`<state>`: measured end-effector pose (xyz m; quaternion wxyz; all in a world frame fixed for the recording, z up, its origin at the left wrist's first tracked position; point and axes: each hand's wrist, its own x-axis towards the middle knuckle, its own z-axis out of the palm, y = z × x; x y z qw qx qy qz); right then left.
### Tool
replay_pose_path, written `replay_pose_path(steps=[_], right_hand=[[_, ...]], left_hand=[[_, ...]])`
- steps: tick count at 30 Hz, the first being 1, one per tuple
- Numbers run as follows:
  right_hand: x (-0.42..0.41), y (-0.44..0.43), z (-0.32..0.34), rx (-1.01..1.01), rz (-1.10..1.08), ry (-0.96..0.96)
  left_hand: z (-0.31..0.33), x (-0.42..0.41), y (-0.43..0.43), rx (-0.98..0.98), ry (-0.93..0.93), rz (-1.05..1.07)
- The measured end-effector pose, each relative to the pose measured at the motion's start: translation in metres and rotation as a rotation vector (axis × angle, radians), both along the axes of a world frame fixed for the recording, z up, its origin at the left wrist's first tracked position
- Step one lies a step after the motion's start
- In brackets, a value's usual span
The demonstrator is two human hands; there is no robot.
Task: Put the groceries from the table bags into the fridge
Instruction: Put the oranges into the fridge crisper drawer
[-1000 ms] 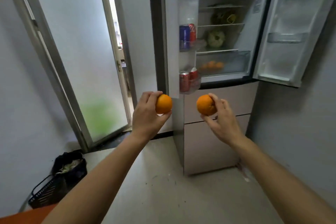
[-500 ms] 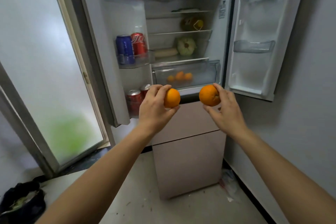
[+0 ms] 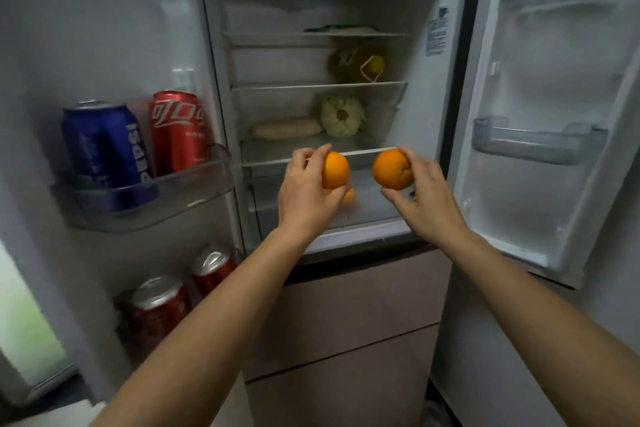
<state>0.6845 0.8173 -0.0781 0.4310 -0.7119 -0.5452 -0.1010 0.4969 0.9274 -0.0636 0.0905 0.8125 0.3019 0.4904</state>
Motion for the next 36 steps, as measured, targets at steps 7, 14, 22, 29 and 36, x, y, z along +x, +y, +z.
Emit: replay_pose_path(steps=[7, 14, 22, 29, 36], right_hand=[[0.077, 0.086, 0.025, -0.037, 0.075, -0.002], [0.145, 0.175, 0.034, -0.247, 0.183, 0.026], [0.177, 0.257, 0.034, -0.619, 0.21, -0.092], [0.176, 0.299, 0.022, -0.998, 0.173, -0.108], [0.168, 0.329, 0.001, -1.287, 0.113, -0.259]], left_hand=[[0.017, 0.066, 0.081, -0.177, 0.033, 0.065], [0.013, 0.096, 0.152, -0.351, 0.127, 0.296], [0.009, 0.108, 0.224, -0.615, 0.435, 0.523], [-0.004, 0.127, 0.264, -0.841, 0.736, 0.454], [-0.017, 0.147, 0.283, -0.786, 0.8, 0.504]])
